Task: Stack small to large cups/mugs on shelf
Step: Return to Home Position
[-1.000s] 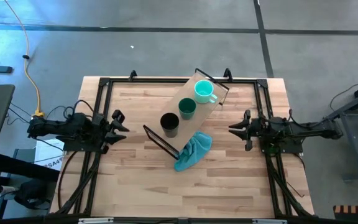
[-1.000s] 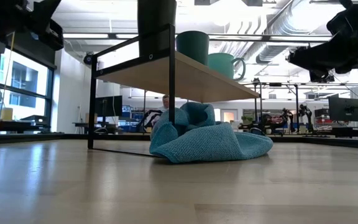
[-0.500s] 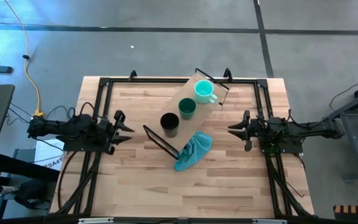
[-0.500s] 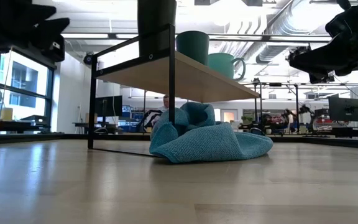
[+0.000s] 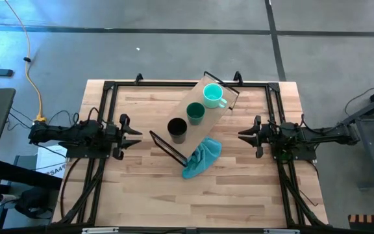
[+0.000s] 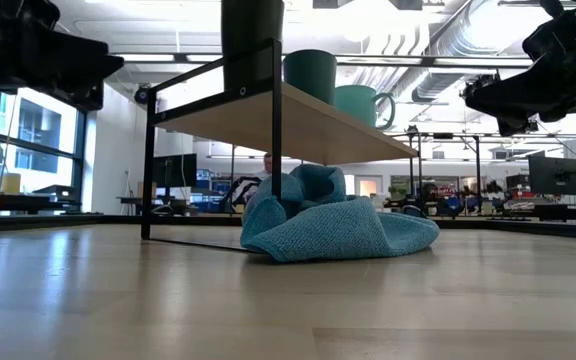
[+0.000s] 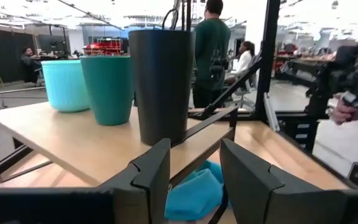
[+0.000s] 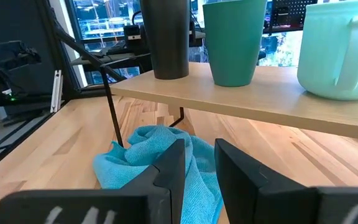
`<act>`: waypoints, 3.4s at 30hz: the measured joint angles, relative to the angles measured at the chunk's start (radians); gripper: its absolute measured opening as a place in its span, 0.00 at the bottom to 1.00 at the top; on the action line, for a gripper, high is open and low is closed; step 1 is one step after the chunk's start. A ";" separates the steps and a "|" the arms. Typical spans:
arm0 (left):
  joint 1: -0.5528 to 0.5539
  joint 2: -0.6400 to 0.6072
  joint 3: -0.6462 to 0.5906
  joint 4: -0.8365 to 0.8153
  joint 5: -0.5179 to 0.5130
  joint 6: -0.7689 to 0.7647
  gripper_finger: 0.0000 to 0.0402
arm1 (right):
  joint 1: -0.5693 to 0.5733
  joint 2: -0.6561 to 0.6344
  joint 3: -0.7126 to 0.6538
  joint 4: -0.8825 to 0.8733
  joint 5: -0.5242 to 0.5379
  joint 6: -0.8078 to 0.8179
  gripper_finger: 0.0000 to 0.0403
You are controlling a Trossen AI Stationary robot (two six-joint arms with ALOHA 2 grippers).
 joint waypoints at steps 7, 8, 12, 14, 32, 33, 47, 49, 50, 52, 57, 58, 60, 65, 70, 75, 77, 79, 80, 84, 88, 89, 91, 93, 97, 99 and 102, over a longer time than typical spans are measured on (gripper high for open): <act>0.000 0.000 -0.001 -0.046 -0.032 0.045 0.32 | 0.000 0.000 0.000 0.000 0.000 0.003 0.20; 0.000 0.000 -0.001 -0.046 -0.035 0.055 0.32 | 0.000 0.000 0.000 0.000 0.000 0.003 0.20; 0.000 0.000 -0.001 -0.044 -0.051 0.085 0.32 | 0.000 0.000 0.000 0.000 0.000 0.006 0.20; 0.000 0.000 -0.001 -0.044 -0.051 0.095 0.32 | 0.000 0.000 0.000 0.000 0.000 0.006 0.20; 0.000 0.000 -0.001 -0.043 -0.050 0.095 0.32 | 0.000 0.000 0.000 0.000 0.001 0.006 0.20; 0.000 0.000 -0.001 -0.043 -0.050 0.095 0.32 | 0.000 0.000 0.000 0.000 0.001 0.006 0.20; 0.000 0.000 -0.001 -0.043 -0.049 0.096 0.32 | 0.000 0.000 0.000 0.000 0.001 0.006 0.20; 0.000 0.000 -0.001 -0.043 -0.049 0.096 0.32 | 0.000 0.000 0.000 0.000 0.001 0.006 0.20; 0.000 0.000 -0.001 -0.043 -0.049 0.096 0.32 | 0.000 0.000 0.000 0.000 0.001 0.006 0.20; 0.000 0.000 -0.001 -0.043 -0.049 0.096 0.32 | 0.000 0.000 0.000 0.000 0.001 0.006 0.20; 0.000 0.000 -0.001 -0.043 -0.049 0.096 0.32 | 0.000 0.000 0.000 0.000 0.001 0.006 0.20; 0.000 0.000 -0.001 -0.043 -0.049 0.096 0.32 | 0.000 0.000 0.000 0.000 0.001 0.006 0.20; 0.000 0.000 -0.001 -0.043 -0.049 0.096 0.32 | 0.000 0.000 0.000 0.000 0.001 0.006 0.20; 0.000 0.000 -0.001 -0.043 -0.049 0.096 0.32 | 0.000 0.000 0.000 0.000 0.001 0.006 0.20; 0.000 0.000 -0.001 -0.043 -0.049 0.096 0.32 | 0.000 0.000 0.000 0.000 0.001 0.006 0.20; 0.000 0.000 -0.001 -0.043 -0.049 0.096 0.32 | 0.000 0.000 0.000 0.000 0.001 0.006 0.20; 0.000 0.000 -0.001 -0.043 -0.049 0.096 0.32 | 0.000 0.000 0.000 0.000 0.001 0.006 0.20; 0.000 0.000 -0.001 -0.043 -0.049 0.096 0.32 | 0.000 0.000 0.000 0.000 0.001 0.006 0.20; 0.000 0.000 -0.001 -0.043 -0.049 0.096 0.32 | 0.000 0.000 0.000 0.000 0.001 0.006 0.20; 0.000 0.000 -0.001 -0.043 -0.049 0.096 0.32 | 0.000 0.000 0.000 0.000 0.001 0.006 0.20; 0.000 0.000 -0.001 -0.043 -0.049 0.096 0.32 | 0.000 0.000 0.000 0.000 0.001 0.006 0.20; 0.000 0.000 -0.001 -0.043 -0.049 0.096 0.32 | 0.000 0.000 0.000 0.000 0.001 0.006 0.20; 0.000 0.000 -0.001 -0.043 -0.049 0.096 0.32 | 0.000 0.000 0.000 0.000 0.001 0.006 0.20; 0.000 0.000 -0.001 -0.043 -0.049 0.096 0.32 | 0.000 0.000 0.000 0.000 0.001 0.006 0.20; 0.000 0.000 -0.001 -0.043 -0.049 0.096 0.32 | 0.000 0.000 0.000 0.000 0.001 0.006 0.20; 0.000 0.000 -0.001 -0.043 -0.049 0.096 0.32 | 0.000 0.000 0.000 0.000 0.001 0.006 0.20; 0.000 0.000 -0.001 -0.043 -0.049 0.096 0.32 | 0.000 0.000 0.000 0.000 0.001 0.006 0.20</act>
